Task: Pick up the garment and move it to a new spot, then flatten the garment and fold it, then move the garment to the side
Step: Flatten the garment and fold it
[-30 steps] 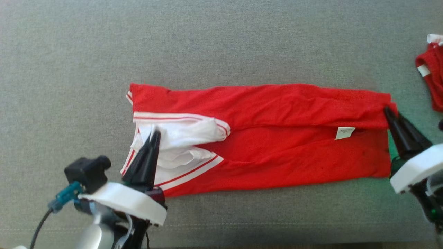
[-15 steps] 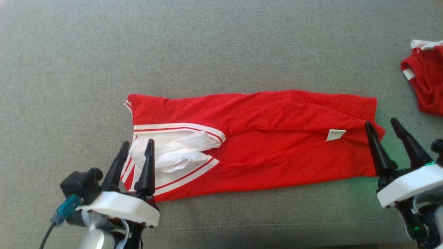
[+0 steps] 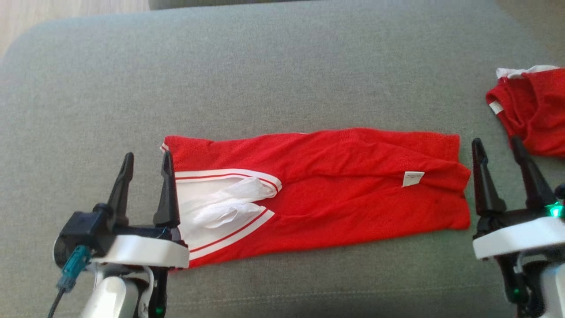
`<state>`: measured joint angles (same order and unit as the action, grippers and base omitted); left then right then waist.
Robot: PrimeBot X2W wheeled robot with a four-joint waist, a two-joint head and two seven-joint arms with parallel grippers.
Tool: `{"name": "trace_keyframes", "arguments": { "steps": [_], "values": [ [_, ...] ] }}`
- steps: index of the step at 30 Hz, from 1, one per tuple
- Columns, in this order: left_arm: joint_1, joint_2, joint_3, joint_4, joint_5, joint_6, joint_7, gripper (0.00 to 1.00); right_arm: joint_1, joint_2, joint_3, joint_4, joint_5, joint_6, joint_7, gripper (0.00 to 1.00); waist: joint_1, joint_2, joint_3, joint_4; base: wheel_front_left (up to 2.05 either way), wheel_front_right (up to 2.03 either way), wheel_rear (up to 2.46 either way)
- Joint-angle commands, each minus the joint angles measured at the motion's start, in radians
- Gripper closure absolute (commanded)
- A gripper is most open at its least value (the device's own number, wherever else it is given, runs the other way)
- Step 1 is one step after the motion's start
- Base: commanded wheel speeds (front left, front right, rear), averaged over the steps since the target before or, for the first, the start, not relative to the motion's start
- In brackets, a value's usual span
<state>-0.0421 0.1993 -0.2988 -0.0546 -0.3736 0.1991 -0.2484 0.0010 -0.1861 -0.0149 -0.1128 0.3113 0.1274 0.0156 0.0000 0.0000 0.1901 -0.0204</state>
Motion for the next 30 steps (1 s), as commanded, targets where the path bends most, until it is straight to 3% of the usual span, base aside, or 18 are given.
{"name": "trace_keyframes", "arguments": {
  "steps": [1, 21, 30],
  "values": [
    [-0.027, 0.017, 0.05, -0.016, 0.021, 0.006, -0.011, 0.0, 0.002, 0.001, 0.025, -0.023, -0.018, 0.003, -0.015, 0.0, 0.0, 0.0, -0.02, -0.001, 0.0, 0.0, 0.0],
    [-0.03, 0.011, 0.055, 0.062, 0.034, -0.022, -0.013, 0.0, 0.017, 0.008, 0.043, 0.002, -0.041, 0.003, -0.022, 0.0, 0.0, 0.0, -0.021, 0.004, 0.0, 0.0, 0.0],
    [-0.109, -0.012, 0.028, 0.065, 0.057, -0.047, -0.013, 0.0, -0.035, -0.035, -0.049, 0.105, -0.042, 0.003, 0.006, 0.0, 0.0, 0.0, 0.057, 0.044, 0.0, 0.0, 0.0]
  ]
}}
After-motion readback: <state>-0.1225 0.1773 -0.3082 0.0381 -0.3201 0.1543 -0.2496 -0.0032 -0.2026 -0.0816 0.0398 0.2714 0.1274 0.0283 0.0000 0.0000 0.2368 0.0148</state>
